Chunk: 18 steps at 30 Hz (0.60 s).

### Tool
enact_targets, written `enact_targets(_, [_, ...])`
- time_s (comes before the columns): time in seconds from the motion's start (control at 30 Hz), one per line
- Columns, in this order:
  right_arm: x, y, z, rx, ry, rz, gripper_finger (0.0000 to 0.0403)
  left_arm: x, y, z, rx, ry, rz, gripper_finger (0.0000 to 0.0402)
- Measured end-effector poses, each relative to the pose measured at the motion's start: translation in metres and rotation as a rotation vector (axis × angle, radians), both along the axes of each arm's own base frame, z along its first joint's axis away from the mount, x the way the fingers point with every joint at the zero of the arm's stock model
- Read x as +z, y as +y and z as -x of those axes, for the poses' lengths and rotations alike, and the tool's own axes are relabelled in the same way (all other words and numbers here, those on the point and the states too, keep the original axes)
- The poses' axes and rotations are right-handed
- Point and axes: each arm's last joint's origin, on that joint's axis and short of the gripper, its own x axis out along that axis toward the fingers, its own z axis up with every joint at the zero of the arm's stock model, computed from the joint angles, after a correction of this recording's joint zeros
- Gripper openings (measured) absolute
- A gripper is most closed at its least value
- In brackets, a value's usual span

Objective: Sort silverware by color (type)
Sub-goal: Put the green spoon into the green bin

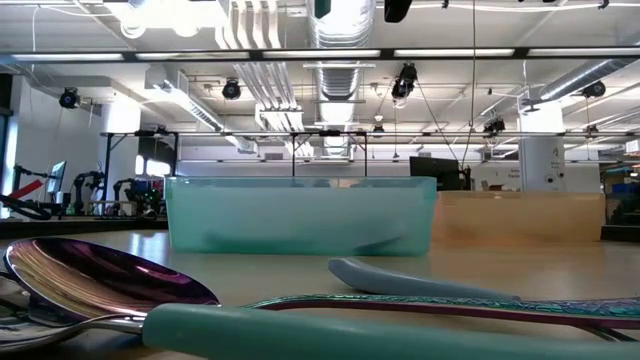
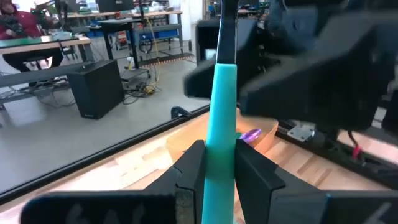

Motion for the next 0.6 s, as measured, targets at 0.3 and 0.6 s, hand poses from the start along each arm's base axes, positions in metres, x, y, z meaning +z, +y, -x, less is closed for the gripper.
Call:
enact_targets(0.3, [0.0,0.0,0.0,-0.002,0.003,0.0,0.0124,-0.013,-0.001,-0.015,0.067,-0.001,-0.067,0.0049])
enact_targets(0.6, [0.0,0.0,0.0,-0.004,0.014,0.003,0.0031,-0.01,-0.002,-0.012,0.086,-0.009,-0.082,0.0049])
